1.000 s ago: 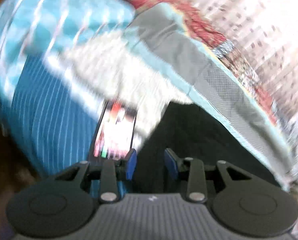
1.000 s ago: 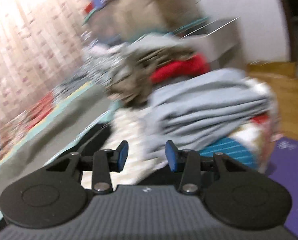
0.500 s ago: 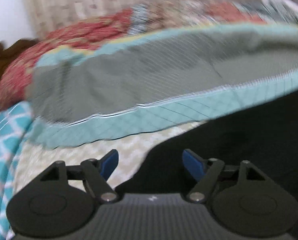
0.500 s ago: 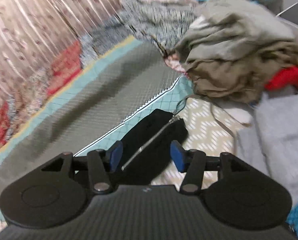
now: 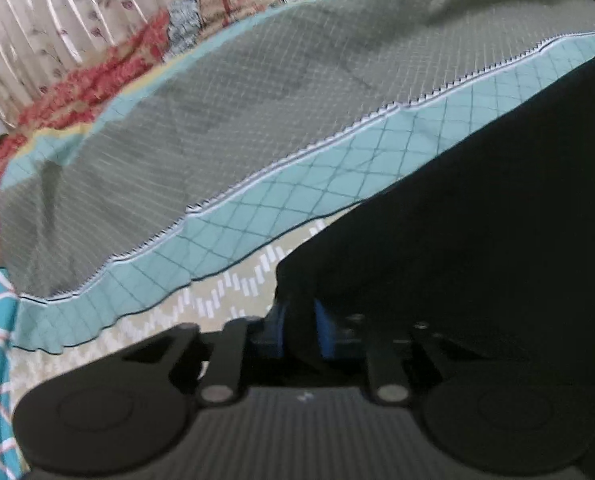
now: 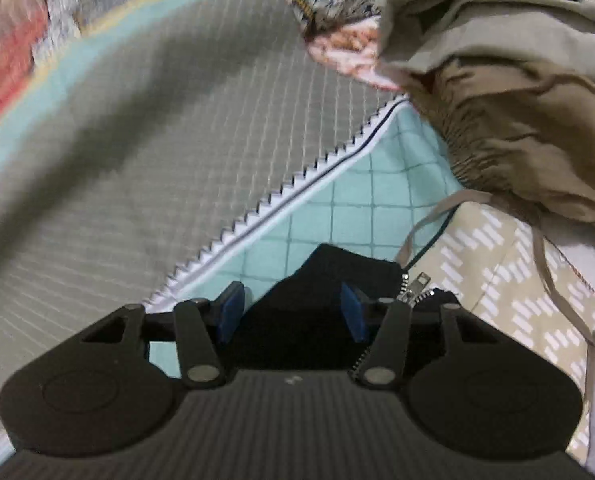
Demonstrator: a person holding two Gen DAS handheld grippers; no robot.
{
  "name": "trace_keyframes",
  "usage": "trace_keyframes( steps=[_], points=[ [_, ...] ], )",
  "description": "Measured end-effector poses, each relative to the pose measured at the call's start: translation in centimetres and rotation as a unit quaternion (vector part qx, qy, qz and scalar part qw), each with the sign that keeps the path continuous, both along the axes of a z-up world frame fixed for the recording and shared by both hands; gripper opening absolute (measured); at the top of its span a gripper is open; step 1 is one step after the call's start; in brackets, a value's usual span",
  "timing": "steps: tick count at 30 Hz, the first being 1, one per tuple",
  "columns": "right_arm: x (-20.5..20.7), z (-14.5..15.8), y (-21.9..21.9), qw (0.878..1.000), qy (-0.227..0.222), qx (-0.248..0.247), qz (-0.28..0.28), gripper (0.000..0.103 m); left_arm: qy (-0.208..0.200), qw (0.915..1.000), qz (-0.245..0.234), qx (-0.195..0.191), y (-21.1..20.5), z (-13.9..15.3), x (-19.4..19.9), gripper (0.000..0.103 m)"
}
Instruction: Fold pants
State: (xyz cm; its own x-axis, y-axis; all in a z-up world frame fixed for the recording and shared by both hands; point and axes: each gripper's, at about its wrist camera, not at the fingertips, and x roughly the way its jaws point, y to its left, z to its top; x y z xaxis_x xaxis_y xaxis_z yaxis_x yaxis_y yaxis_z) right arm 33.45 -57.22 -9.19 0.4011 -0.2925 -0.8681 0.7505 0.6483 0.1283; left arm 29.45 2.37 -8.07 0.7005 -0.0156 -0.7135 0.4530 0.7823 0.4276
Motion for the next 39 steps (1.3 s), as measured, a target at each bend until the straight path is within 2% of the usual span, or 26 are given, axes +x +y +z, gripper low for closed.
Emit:
trace_keyframes(
  steps=[1,2,3,9,13,17,21,25,27,31,33,35,36,37,39],
  points=[
    [0.1,-0.1,0.7,1.000,0.010,-0.027,0.011,0.042,-0.006,0.9999,0.003,-0.009,0.3,0.6,-0.5,0.013],
    [0.0,0.0,1.2,0.998,0.020,-0.049,0.024,0.017,-0.015,0.9997,0.007,-0.021,0.6,1.3,-1.0,0.013],
    [-0.5,0.1,1.3,0.998,0.014,-0.046,0.038,0.005,-0.023,0.9991,0.011,-0.033,1.0,2.2,-0.8,0.013],
    [-5.8,4.2,0.4,0.997,-0.070,-0.032,0.015,0.005,-0.077,0.9930,0.035,-0.082,2.7,6.6,-5.4,0.013],
    [-11.7,7.7,0.4,0.989,-0.147,-0.013,0.008,0.005,-0.108,0.9884,0.046,-0.097,4.1,8.8,-10.1,0.013],
    [-20.0,10.1,0.5,0.975,-0.223,0.007,-0.007,0.005,-0.129,0.9825,0.060,-0.121,5.9,10.4,-15.5,0.013],
    [-29.3,10.5,1.4,0.963,-0.267,0.026,-0.024,0.005,-0.155,0.9774,0.064,-0.129,7.2,10.6,-21.9,0.013],
    [-38.0,8.7,2.4,0.958,-0.282,0.046,-0.037,0.005,-0.152,0.9745,0.077,-0.145,8.7,10.1,-27.9,0.013],
    [-41.8,6.7,3.1,0.956,-0.282,0.067,-0.054,0.005,-0.134,0.9749,0.083,-0.157,9.5,9.5,-30.3,0.013],
    [-47.6,2.1,4.0,0.951,-0.274,0.101,-0.100,0.005,-0.101,0.9792,0.095,-0.148,10.5,6.8,-33.8,0.013],
    [-48.6,-0.4,4.0,0.954,-0.245,0.112,-0.129,0.003,-0.075,0.9812,0.103,-0.145,10.6,5.4,-34.5,0.018],
    [-48.8,-2.0,4.0,0.958,-0.223,0.092,-0.154,0.002,-0.054,0.9832,0.111,-0.134,10.6,4.3,-35.0,0.023],
    [-48.9,-2.5,3.8,0.957,-0.219,0.089,-0.167,0.009,-0.044,0.9828,0.118,-0.135,10.9,4.1,-35.2,0.027],
    [-49.2,-2.6,3.7,0.953,-0.222,0.092,-0.187,0.013,-0.037,0.9803,0.125,-0.149,11.4,4.4,-35.6,0.030],
    [-49.4,-2.0,3.6,0.944,-0.240,0.091,-0.208,0.021,-0.040,0.9669,0.137,-0.212,13.3,5.6,-36.9,0.039]
  ],
)
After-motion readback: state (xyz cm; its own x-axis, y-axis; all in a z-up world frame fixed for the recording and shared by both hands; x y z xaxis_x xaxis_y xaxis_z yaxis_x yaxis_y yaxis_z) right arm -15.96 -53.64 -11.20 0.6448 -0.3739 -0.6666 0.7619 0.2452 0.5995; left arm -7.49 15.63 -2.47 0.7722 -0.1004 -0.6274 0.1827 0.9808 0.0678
